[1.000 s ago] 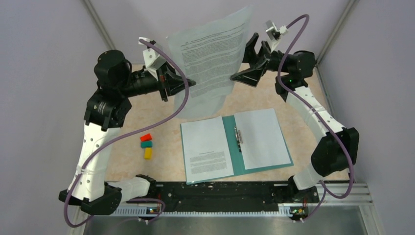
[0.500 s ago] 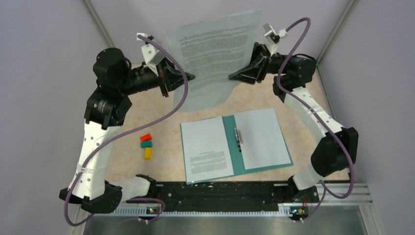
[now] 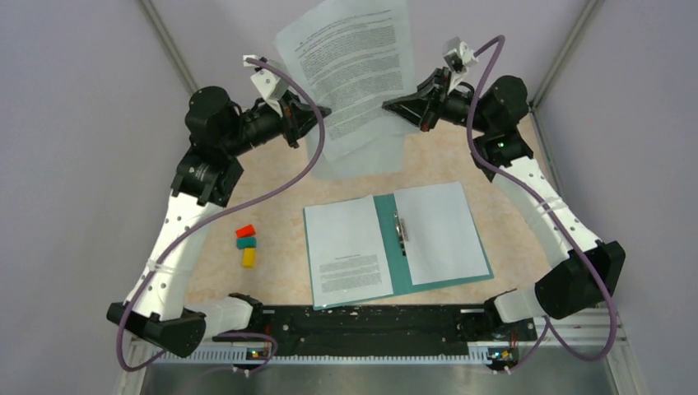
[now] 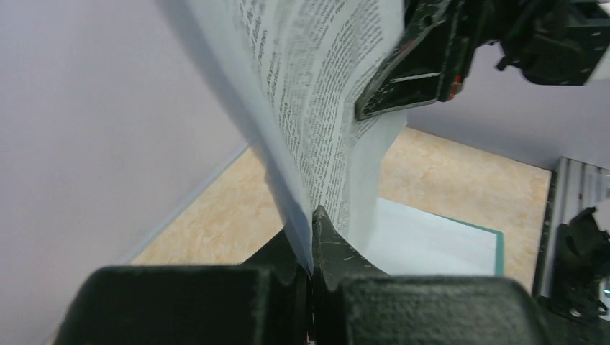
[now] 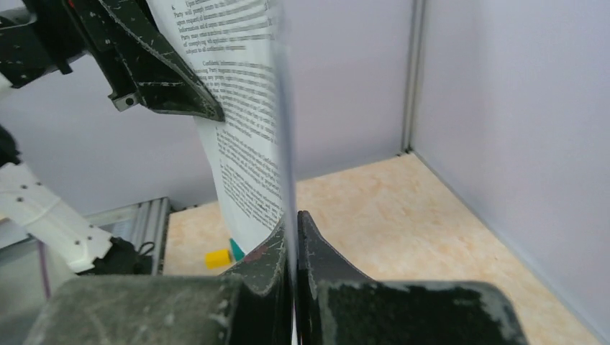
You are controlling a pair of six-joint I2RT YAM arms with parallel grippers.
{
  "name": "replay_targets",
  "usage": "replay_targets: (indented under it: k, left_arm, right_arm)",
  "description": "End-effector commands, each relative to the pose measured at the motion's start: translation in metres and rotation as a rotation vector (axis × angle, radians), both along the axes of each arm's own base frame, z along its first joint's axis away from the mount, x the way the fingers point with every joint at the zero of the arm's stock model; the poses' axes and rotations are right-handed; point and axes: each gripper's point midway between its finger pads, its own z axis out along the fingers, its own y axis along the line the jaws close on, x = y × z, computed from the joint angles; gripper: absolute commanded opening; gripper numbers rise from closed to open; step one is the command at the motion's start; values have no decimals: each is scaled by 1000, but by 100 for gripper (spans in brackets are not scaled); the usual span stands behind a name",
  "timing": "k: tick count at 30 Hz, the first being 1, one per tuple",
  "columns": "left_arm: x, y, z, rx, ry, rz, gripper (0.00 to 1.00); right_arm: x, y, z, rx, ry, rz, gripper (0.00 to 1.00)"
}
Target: Put the files into the folder
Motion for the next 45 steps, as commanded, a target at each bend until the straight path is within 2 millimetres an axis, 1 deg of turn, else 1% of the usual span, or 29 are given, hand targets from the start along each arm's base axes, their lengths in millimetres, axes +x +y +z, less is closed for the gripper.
replay_targets:
  k: [1, 2, 3, 4, 8, 10, 11, 12, 15, 17, 20, 22, 25, 30, 36, 39, 40, 45]
  left_arm:
    - [41, 0, -11, -61, -80, 104, 0]
    - [52, -2, -22, -62, -74, 125, 0]
    - [62, -1, -27, -69, -80, 148, 0]
    - [71, -3, -37, -67, -73, 157, 0]
    - [98, -12, -63, -81, -102, 162, 0]
    - [109, -18, -77, -86, -115, 154, 0]
    - [116, -22, -89, -79, -113, 143, 0]
    - [121, -25, -96, -77, -122, 136, 0]
    - [138, -33, -109, -77, -128, 121, 0]
    - [148, -38, -119, -63, -117, 101, 0]
    - [160, -38, -127, -72, -123, 88, 0]
    - [163, -38, -130, -96, -104, 65, 0]
    - [170, -38, -139, -85, -107, 51, 0]
    - [181, -45, -156, -78, -92, 22, 0]
    - [192, -45, -171, -73, -70, 43, 0]
    - [196, -42, -181, -69, -56, 68, 5]
    - [197, -41, -185, -69, -52, 78, 10]
    - [202, -36, -206, -54, -25, 119, 22]
  right_arm:
    - [30, -10, -11, 3, -90, -183, 0]
    - [35, -9, -18, -5, -85, -189, 0]
    - [40, -7, -23, -14, -80, -186, 0]
    - [46, -5, -30, -27, -71, -185, 0]
    - [68, -1, -54, -49, -43, -194, 0]
    - [81, -2, -65, -47, -33, -208, 5]
    - [90, -2, -75, -52, -17, -212, 6]
    - [97, -3, -81, -50, -5, -214, 7]
    - [113, -6, -96, -27, 30, -197, 14]
    - [122, -8, -105, -11, 43, -190, 21]
    - [136, -14, -117, 8, 58, -183, 33]
    - [144, -18, -127, 18, 80, -168, 39]
    - [151, -22, -135, 39, 96, -145, 42]
    - [163, -18, -151, 40, 125, -117, 42]
    - [176, -16, -164, 32, 140, -126, 42]
    - [180, -15, -171, 30, 151, -131, 42]
    - [181, -15, -174, 30, 155, -130, 42]
    - [183, -14, -189, 24, 183, -123, 42]
